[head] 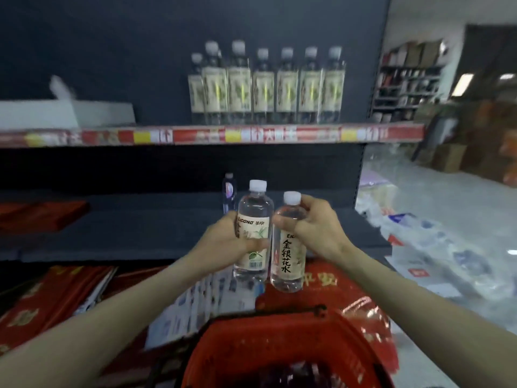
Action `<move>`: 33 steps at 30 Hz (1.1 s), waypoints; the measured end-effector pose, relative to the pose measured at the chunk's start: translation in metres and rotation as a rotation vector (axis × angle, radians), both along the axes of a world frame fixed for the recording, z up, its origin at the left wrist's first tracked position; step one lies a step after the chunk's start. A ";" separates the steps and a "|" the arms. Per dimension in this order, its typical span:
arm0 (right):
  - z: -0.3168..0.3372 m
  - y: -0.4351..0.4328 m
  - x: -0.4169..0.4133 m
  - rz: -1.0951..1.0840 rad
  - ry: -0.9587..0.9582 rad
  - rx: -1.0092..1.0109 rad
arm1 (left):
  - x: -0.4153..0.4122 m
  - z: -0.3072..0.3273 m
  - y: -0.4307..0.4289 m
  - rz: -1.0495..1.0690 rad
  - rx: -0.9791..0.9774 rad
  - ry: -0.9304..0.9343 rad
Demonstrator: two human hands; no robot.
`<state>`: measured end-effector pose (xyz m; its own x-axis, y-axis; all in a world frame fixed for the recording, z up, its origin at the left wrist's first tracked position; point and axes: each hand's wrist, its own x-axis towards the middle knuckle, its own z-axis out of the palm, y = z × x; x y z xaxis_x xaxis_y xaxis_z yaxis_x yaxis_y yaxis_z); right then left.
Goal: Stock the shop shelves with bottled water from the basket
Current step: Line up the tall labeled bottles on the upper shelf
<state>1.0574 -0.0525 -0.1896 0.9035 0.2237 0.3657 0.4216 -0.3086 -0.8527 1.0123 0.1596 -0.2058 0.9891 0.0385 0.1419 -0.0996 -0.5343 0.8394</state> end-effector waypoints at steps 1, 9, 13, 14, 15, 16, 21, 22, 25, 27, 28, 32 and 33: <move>0.024 -0.002 0.002 0.004 -0.044 0.001 | -0.001 0.023 0.001 0.000 0.009 -0.050; 0.180 0.003 0.020 -0.013 -0.229 0.046 | 0.007 0.168 0.001 0.024 0.144 -0.276; 0.228 0.006 0.032 -0.080 -0.313 0.059 | 0.021 0.213 0.004 0.070 0.225 -0.318; 0.239 0.007 0.035 -0.092 -0.328 0.062 | 0.028 0.220 0.005 0.072 0.229 -0.326; 0.248 0.008 0.041 -0.099 -0.344 0.057 | 0.035 0.226 0.005 0.075 0.224 -0.328; 0.256 0.009 0.046 -0.111 -0.361 0.057 | 0.045 0.231 0.005 0.085 0.216 -0.333; 0.288 0.017 0.083 -0.177 -0.407 0.074 | 0.103 0.247 -0.002 0.141 0.159 -0.412; 0.292 0.019 0.093 -0.193 -0.405 0.078 | 0.114 0.249 -0.005 0.167 0.151 -0.427; 0.296 0.025 0.124 -0.222 -0.390 0.091 | 0.150 0.248 -0.011 0.236 0.156 -0.463; 0.293 0.028 0.141 -0.255 -0.377 0.089 | 0.168 0.246 -0.013 0.279 0.142 -0.472; 0.292 0.030 0.150 -0.265 -0.364 0.081 | 0.174 0.245 -0.015 0.298 0.140 -0.473; 0.281 0.037 0.180 -0.265 -0.319 0.059 | 0.199 0.238 -0.020 0.372 0.143 -0.465; 0.279 0.040 0.185 -0.261 -0.320 0.037 | 0.204 0.235 -0.020 0.379 0.144 -0.461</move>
<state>1.2425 -0.0130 0.0895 0.7674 -0.0167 0.6409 0.5789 -0.4115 -0.7039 1.2165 0.1393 0.0297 0.7460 0.3242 0.5817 -0.2160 -0.7085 0.6718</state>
